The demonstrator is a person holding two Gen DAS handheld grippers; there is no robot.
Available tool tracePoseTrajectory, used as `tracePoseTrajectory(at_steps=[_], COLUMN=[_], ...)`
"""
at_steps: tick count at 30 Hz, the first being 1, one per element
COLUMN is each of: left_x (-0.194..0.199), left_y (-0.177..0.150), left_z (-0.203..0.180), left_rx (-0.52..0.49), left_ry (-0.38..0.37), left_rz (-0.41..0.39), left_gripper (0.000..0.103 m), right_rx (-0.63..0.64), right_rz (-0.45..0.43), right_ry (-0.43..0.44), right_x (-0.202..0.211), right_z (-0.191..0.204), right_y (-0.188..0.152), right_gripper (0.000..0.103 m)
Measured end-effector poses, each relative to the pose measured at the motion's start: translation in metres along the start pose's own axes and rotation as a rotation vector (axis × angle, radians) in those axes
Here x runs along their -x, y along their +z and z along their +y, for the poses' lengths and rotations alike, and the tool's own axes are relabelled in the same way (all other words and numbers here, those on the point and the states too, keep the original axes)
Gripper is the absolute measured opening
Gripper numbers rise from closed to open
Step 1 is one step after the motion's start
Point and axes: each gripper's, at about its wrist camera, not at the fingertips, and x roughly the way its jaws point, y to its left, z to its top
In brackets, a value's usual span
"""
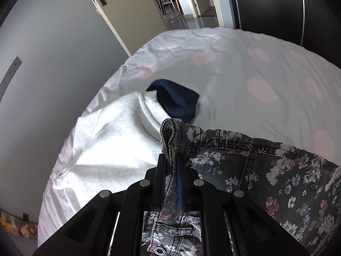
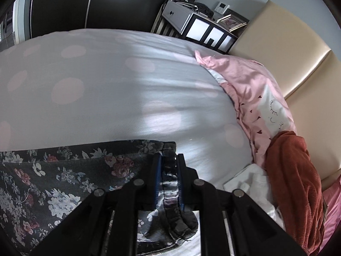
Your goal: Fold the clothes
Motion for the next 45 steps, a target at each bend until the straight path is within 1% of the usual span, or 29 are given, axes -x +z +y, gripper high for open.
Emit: tracePoseTrajectory(at_steps=[1,2,3,4,6,8,11,12,14,16,19,21,23,26,28,32,34,36,38,41,43,45], left_x=[-0.002,-0.003,-0.001,0.001,0.012,0.027,0.051,0.060,0.078,0.099,0.130,0.149,0.161,0.179,0.192,0.216,0.224,0.232,0.237,0.234,0.232,0.230], left_y=[0.000,-0.001,-0.002,-0.003,-0.007,-0.014,-0.029,-0.035,-0.050,-0.070,-0.101,-0.122,-0.142,-0.173,-0.194,-0.235,-0.253,-0.270,-0.286,-0.301,-0.306,-0.308], left_z=[-0.001,-0.002,-0.002,-0.002,0.003,0.010,0.021,0.024,0.030,0.032,0.029,0.025,0.018,0.007,-0.001,-0.015,-0.025,-0.035,-0.044,-0.052,-0.055,-0.055], left_rx=[-0.006,-0.014,-0.023,-0.034,-0.048,-0.058,-0.068,-0.070,-0.076,-0.084,-0.099,-0.093,-0.083,-0.067,-0.056,-0.035,-0.063,-0.099,-0.129,-0.166,-0.169,-0.162], left_ry=[0.003,0.004,0.011,0.023,0.032,0.018,-0.009,-0.020,-0.045,-0.080,-0.151,-0.202,-0.238,-0.290,-0.326,-0.396,-0.393,-0.382,-0.376,-0.367,-0.365,-0.351], left_rz=[0.003,0.007,0.002,-0.007,-0.034,-0.051,-0.066,-0.068,-0.072,-0.077,-0.076,-0.071,-0.061,-0.046,-0.036,-0.016,-0.039,-0.069,-0.095,-0.089,-0.079,-0.082], left_gripper=[0.020,0.020,0.023,0.029,0.037,0.038,0.039,0.040,0.041,0.041,0.041,0.041,0.041,0.041,0.041,0.041,0.041,0.041,0.041,0.041,0.041,0.041], right_rx=[-0.006,-0.013,-0.034,-0.068,-0.135,-0.198,-0.245,-0.255,-0.260,-0.260,-0.236,-0.190,-0.146,-0.088,-0.069,-0.099,-0.114,-0.117,-0.106,-0.048,0.000,0.045], right_rz=[0.011,0.021,0.037,0.049,0.072,0.077,0.076,0.078,0.080,0.075,0.074,0.075,0.082,0.130,0.178,0.275,0.313,0.330,0.358,0.382,0.361,0.348], right_ry=[0.010,0.020,0.037,0.048,0.070,0.093,0.130,0.148,0.211,0.259,0.352,0.419,0.491,0.635,0.710,0.834,0.886,0.905,0.907,0.886,0.877,0.872], right_x=[-0.002,-0.004,-0.005,-0.004,-0.002,0.007,0.026,0.033,0.051,0.070,0.102,0.125,0.145,0.171,0.185,0.202,0.208,0.211,0.211,0.211,0.216,0.221], right_z=[-0.001,-0.002,-0.005,-0.011,-0.023,-0.037,-0.050,-0.053,-0.054,-0.051,-0.038,-0.023,-0.008,0.021,0.042,0.071,0.085,0.097,0.109,0.127,0.137,0.145], right_y=[0.000,0.000,0.000,-0.001,-0.002,-0.007,-0.021,-0.027,-0.043,-0.062,-0.098,-0.125,-0.152,-0.199,-0.235,-0.295,-0.322,-0.344,-0.362,-0.374,-0.378,-0.381], right_gripper=[0.014,0.014,0.018,0.023,0.029,0.030,0.030,0.030,0.030,0.030,0.030,0.030,0.030,0.030,0.030,0.030,0.030,0.030,0.030,0.030,0.031,0.029])
